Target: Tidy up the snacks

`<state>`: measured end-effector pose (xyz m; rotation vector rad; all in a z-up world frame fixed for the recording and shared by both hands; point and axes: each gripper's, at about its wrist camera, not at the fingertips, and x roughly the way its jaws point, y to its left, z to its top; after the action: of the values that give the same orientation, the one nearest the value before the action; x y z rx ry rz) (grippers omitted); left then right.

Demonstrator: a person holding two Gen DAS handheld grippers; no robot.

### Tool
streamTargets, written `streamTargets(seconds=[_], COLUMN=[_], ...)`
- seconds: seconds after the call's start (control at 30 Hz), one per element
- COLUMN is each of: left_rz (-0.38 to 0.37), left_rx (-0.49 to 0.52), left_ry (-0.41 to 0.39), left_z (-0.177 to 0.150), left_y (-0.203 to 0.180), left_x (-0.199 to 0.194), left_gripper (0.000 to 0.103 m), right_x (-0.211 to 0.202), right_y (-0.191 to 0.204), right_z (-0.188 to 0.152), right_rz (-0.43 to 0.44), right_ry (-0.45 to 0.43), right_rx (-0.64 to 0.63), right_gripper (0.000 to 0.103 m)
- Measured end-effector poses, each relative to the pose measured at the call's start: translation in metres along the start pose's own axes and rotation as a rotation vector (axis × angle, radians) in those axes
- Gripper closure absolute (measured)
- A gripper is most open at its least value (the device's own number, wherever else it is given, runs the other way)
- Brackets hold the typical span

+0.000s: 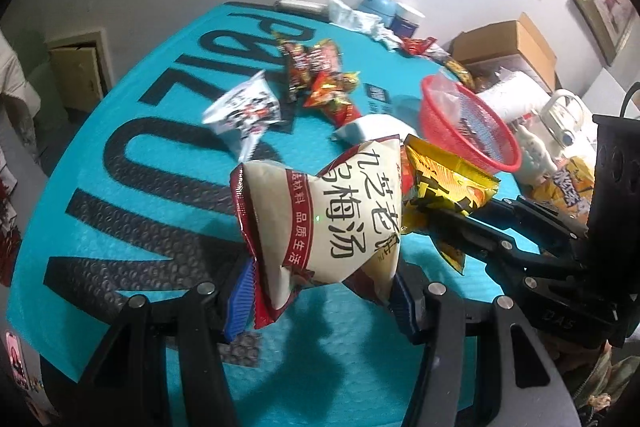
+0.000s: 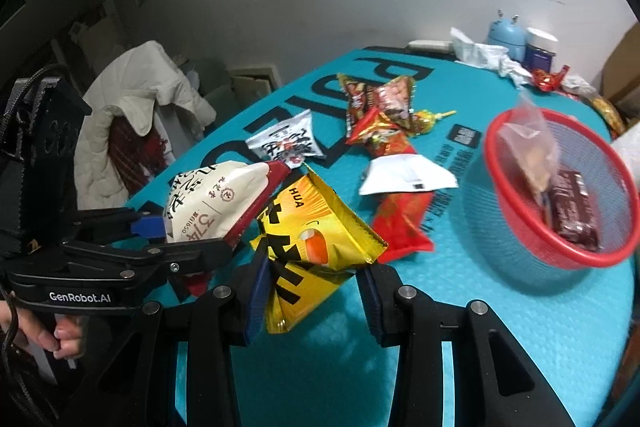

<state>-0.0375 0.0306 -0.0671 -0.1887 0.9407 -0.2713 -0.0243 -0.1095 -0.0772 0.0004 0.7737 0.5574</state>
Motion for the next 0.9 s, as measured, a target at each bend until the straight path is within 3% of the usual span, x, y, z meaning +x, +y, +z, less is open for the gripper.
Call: streamTargets(seconds=[0.9], left_rz=[-0.198], left_rx=[0.254], left_ry=[-0.052], left_z=[0.026], left_y=[-0.129], left_x=[0.005], left_gripper=[0.046], right_x=[-0.107], right_y=[-0.068], right_z=[-0.035], right_rz=[-0.223], right_ry=[-0.154], right_rx=[0.180], right_gripper=[0.063])
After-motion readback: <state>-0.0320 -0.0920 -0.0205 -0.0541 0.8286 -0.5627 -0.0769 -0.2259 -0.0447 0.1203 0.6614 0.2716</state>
